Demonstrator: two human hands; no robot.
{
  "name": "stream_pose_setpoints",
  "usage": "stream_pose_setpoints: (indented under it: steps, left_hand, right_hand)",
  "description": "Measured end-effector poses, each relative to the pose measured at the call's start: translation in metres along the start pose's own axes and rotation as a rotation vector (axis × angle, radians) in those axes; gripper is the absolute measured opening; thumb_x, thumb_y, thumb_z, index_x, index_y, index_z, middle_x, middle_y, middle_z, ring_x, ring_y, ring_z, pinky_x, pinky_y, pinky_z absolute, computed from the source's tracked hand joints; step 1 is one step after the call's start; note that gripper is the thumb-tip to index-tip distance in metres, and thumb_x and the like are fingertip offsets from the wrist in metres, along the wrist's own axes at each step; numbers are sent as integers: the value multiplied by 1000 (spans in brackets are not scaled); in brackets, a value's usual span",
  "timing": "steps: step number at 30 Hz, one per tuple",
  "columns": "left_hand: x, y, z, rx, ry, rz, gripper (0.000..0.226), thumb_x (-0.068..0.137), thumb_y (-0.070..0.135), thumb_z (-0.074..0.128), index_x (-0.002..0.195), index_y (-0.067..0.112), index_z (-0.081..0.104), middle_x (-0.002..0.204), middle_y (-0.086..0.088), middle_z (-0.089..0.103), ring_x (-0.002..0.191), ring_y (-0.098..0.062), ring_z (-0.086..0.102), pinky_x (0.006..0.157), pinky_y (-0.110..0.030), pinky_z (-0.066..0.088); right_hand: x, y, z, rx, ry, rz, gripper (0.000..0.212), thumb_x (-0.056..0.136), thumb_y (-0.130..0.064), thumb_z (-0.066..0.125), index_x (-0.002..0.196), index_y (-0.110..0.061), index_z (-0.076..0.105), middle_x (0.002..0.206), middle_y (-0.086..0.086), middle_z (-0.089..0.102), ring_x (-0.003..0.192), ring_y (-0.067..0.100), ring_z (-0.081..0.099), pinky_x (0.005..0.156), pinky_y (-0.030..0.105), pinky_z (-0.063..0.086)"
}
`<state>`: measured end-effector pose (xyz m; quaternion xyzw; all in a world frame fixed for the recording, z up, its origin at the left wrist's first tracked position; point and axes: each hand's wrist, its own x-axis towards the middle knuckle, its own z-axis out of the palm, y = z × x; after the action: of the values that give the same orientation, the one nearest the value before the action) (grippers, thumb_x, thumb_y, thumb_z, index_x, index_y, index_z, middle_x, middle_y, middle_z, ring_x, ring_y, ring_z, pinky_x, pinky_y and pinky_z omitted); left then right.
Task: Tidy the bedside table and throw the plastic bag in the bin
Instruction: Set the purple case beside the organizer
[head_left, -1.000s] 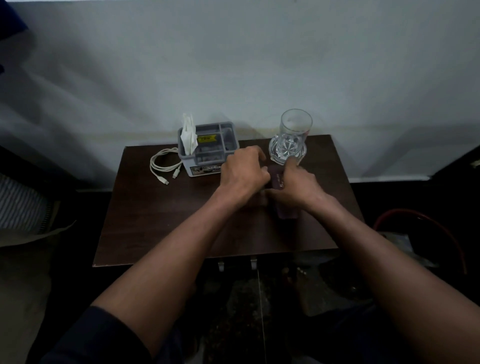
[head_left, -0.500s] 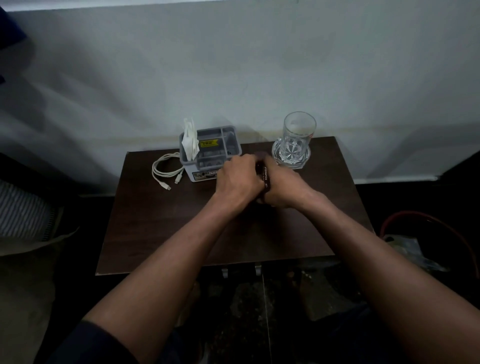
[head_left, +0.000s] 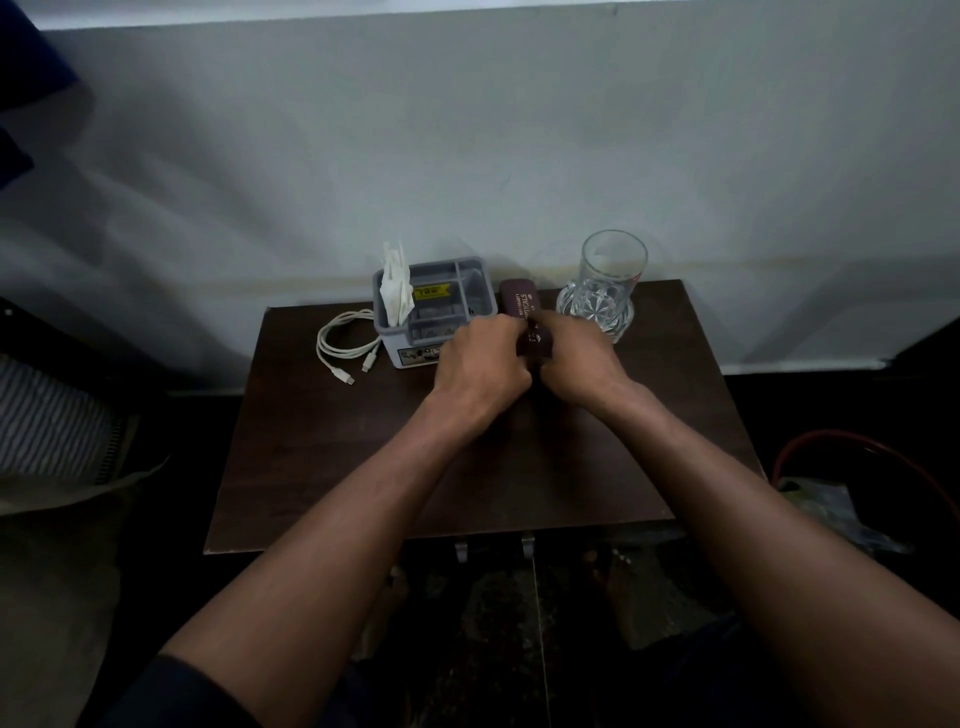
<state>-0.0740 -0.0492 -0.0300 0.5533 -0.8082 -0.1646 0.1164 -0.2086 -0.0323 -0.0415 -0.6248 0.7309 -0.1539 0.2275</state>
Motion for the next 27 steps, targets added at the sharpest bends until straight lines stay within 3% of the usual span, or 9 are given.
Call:
stream_pose_setpoints:
  steps: [4,7,11,14,18,27]
  left_hand:
    - [0,3,-2,47,122,31,24,90,21,66,112,21,76,99,-7,78,93,-35,74,75,-44,62]
    - [-1,6,-6,46,167,47,21,90,23,62,105,20,76,92,-6,77,86,-33,74,70,-45,63]
    - [-15,10,-16,40,176,27,24,91,28,62,108,24,78,97,-5,79,90,-33,75,72,-44,64]
    - [-40,15,-27,51,195,32,27,95,30,61,117,30,77,106,-3,80,97,-33,76,76,-44,63]
    - [-77,27,-44,164,160,41,23,95,24,56,112,25,71,106,-9,78,99,-40,74,74,-44,57]
    - [-150,59,-120,237,32,-2,28,93,30,59,116,18,70,118,-14,74,111,-39,71,86,-43,56]
  right_hand:
    - [-2,-3,-3,-109,111,-10,32,96,-18,58,128,-17,66,116,19,65,105,45,66,80,43,50]
    - [-4,-10,-8,-170,185,-21,21,99,-18,57,114,-10,68,113,18,64,101,44,66,76,44,48]
    - [-13,-19,-11,-150,142,3,18,94,-16,59,104,-7,71,102,17,70,96,41,69,71,40,49]
    - [-33,-33,-13,-129,125,23,23,94,-17,57,109,-9,72,107,18,71,100,41,70,72,39,48]
    - [-74,-52,-16,-72,156,70,28,99,-19,55,121,-12,71,117,19,71,109,42,69,81,42,53]
    - [-160,-102,-70,-27,133,53,26,100,-29,59,114,-12,72,122,18,72,115,38,69,87,41,55]
